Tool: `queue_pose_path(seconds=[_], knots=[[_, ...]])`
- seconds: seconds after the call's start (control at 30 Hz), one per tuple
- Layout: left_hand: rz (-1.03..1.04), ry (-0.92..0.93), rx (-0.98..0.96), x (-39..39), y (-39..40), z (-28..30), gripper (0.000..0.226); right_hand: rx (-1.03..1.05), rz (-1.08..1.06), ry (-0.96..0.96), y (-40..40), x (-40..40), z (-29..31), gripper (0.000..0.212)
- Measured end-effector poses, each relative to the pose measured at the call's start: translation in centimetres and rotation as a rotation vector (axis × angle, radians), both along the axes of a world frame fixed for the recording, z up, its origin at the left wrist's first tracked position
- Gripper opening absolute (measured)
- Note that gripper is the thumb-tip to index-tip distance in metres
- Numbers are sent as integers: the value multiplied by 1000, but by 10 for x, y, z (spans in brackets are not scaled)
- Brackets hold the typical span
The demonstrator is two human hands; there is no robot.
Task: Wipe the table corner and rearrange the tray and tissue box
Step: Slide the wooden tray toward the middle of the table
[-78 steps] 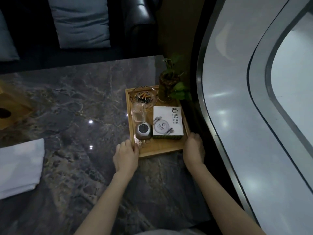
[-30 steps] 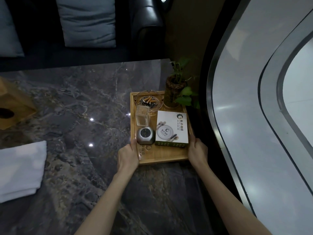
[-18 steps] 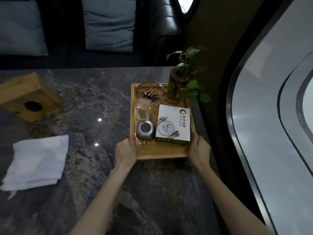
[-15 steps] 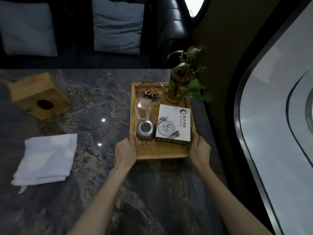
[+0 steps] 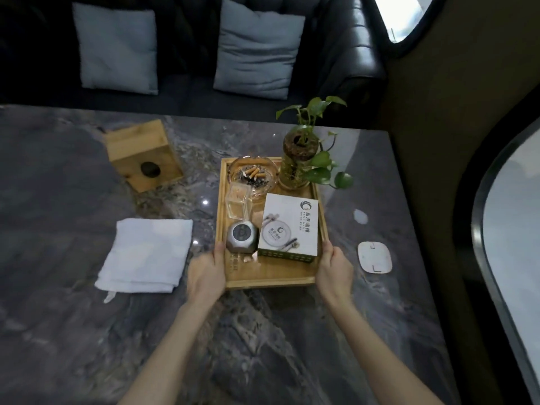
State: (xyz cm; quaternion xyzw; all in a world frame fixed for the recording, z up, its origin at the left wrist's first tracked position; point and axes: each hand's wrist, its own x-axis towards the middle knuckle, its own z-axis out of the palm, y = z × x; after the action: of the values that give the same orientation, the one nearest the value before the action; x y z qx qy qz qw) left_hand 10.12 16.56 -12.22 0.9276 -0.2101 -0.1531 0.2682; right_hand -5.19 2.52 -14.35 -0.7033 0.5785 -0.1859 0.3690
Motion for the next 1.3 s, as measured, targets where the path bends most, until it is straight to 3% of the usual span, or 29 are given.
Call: queue_pose_path(seconds=[0.37, 0.73, 0.87, 1.07, 1.3], knots=[[36, 147, 47, 25, 47, -24, 57, 76, -14, 48, 53, 23, -24, 44], [0, 181, 17, 30, 53, -31, 57, 110, -62, 53, 67, 24, -31, 44], [-29, 165, 58, 33, 53, -28, 51, 72, 29, 123, 67, 23, -28, 37], [-163, 38, 262, 38, 57, -27, 40, -94, 338, 433, 62, 17, -17, 35], [-312, -103, 474, 42, 54, -21, 35, -127, 438, 499, 61, 20, -11, 40]])
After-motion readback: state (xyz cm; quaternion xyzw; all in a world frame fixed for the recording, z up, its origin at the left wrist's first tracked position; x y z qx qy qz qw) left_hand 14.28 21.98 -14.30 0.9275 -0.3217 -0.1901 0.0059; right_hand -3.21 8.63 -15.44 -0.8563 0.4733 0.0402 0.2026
